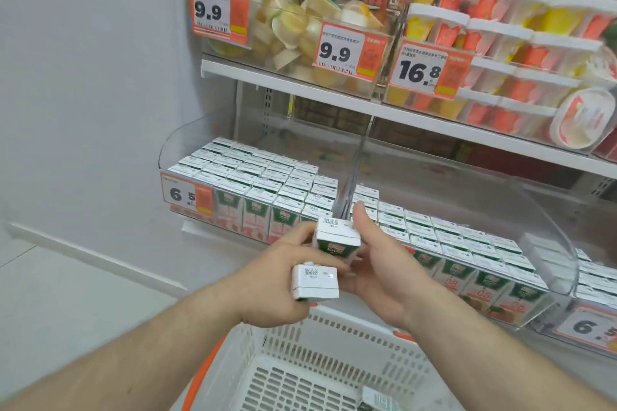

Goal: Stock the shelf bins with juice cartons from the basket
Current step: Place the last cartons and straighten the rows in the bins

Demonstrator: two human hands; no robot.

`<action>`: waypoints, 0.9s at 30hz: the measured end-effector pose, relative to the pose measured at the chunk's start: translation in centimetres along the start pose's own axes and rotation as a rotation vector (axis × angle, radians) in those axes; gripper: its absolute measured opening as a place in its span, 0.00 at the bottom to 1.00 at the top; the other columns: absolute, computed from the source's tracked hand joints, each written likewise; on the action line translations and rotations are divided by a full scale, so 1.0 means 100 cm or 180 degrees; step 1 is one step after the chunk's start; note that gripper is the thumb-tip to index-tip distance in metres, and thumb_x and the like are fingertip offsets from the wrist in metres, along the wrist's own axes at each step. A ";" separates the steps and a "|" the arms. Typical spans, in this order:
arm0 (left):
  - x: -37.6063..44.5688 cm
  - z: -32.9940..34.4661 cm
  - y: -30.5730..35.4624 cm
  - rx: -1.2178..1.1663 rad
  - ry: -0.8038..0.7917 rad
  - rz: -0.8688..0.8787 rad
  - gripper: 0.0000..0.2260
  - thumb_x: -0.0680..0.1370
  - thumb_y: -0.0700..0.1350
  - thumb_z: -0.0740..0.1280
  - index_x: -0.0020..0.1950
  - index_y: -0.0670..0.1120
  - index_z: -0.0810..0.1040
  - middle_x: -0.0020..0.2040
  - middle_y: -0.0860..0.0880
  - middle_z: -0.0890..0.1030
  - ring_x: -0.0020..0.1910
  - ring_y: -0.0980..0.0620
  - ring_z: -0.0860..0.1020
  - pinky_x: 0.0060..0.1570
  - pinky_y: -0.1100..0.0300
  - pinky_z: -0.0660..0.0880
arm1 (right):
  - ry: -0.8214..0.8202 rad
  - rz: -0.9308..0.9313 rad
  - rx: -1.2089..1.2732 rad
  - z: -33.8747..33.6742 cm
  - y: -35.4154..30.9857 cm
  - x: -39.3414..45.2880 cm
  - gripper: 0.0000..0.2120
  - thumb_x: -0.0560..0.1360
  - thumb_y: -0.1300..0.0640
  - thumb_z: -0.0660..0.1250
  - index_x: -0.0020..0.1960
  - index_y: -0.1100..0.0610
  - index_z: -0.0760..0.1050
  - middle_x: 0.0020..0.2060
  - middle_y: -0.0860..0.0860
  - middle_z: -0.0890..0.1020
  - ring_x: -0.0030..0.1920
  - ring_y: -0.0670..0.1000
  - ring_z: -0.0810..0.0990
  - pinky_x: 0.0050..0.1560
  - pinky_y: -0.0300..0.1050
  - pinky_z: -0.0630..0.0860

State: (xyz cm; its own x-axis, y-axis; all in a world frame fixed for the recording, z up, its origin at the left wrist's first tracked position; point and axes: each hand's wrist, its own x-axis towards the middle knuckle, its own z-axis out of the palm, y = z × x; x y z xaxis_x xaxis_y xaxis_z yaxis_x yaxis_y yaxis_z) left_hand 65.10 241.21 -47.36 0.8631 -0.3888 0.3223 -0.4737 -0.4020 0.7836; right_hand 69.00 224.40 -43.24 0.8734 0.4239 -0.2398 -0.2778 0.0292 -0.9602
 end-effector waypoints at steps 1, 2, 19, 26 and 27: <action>-0.001 -0.003 -0.001 -0.0058 0.0107 0.0017 0.23 0.66 0.36 0.66 0.60 0.51 0.81 0.67 0.53 0.67 0.69 0.57 0.69 0.67 0.62 0.67 | 0.0040 -0.0031 -0.0308 0.001 -0.004 0.000 0.28 0.74 0.34 0.59 0.56 0.55 0.82 0.50 0.56 0.85 0.50 0.55 0.83 0.51 0.56 0.80; -0.002 -0.006 -0.002 -0.0078 0.0192 0.0027 0.23 0.66 0.35 0.66 0.59 0.51 0.81 0.66 0.53 0.67 0.69 0.56 0.70 0.67 0.62 0.68 | 0.0163 -0.0142 -0.0677 0.001 -0.007 0.001 0.26 0.77 0.35 0.56 0.54 0.52 0.82 0.50 0.52 0.86 0.52 0.54 0.83 0.55 0.58 0.79; 0.012 -0.035 -0.020 0.0464 0.0766 0.0159 0.20 0.65 0.37 0.65 0.52 0.54 0.81 0.63 0.55 0.68 0.63 0.59 0.71 0.59 0.67 0.69 | 0.0019 -0.2346 -0.4189 0.035 -0.051 0.034 0.08 0.73 0.46 0.67 0.49 0.48 0.77 0.43 0.44 0.81 0.44 0.43 0.75 0.46 0.43 0.72; 0.026 -0.055 -0.027 -0.0084 0.1236 -0.0598 0.23 0.62 0.42 0.69 0.53 0.60 0.79 0.70 0.59 0.67 0.67 0.68 0.66 0.57 0.77 0.64 | 0.1349 -0.2451 -0.4733 0.032 -0.101 0.095 0.08 0.79 0.52 0.63 0.52 0.57 0.74 0.46 0.52 0.74 0.45 0.54 0.71 0.45 0.46 0.66; 0.027 -0.055 -0.030 -0.0067 0.1202 -0.0668 0.22 0.63 0.40 0.70 0.53 0.59 0.80 0.69 0.57 0.69 0.66 0.68 0.66 0.55 0.80 0.63 | 0.1406 -0.2293 -0.4969 0.031 -0.104 0.110 0.10 0.80 0.52 0.62 0.53 0.58 0.73 0.47 0.54 0.73 0.46 0.55 0.72 0.46 0.47 0.66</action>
State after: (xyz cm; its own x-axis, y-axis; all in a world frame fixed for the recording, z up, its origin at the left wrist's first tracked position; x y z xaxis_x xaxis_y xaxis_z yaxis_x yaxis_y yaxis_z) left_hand 69.84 245.97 -45.93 0.9457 0.0319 0.3235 -0.2807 -0.4215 0.8623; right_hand 80.30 231.56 -35.46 0.7445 0.4572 0.4865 0.5459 -0.8364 -0.0496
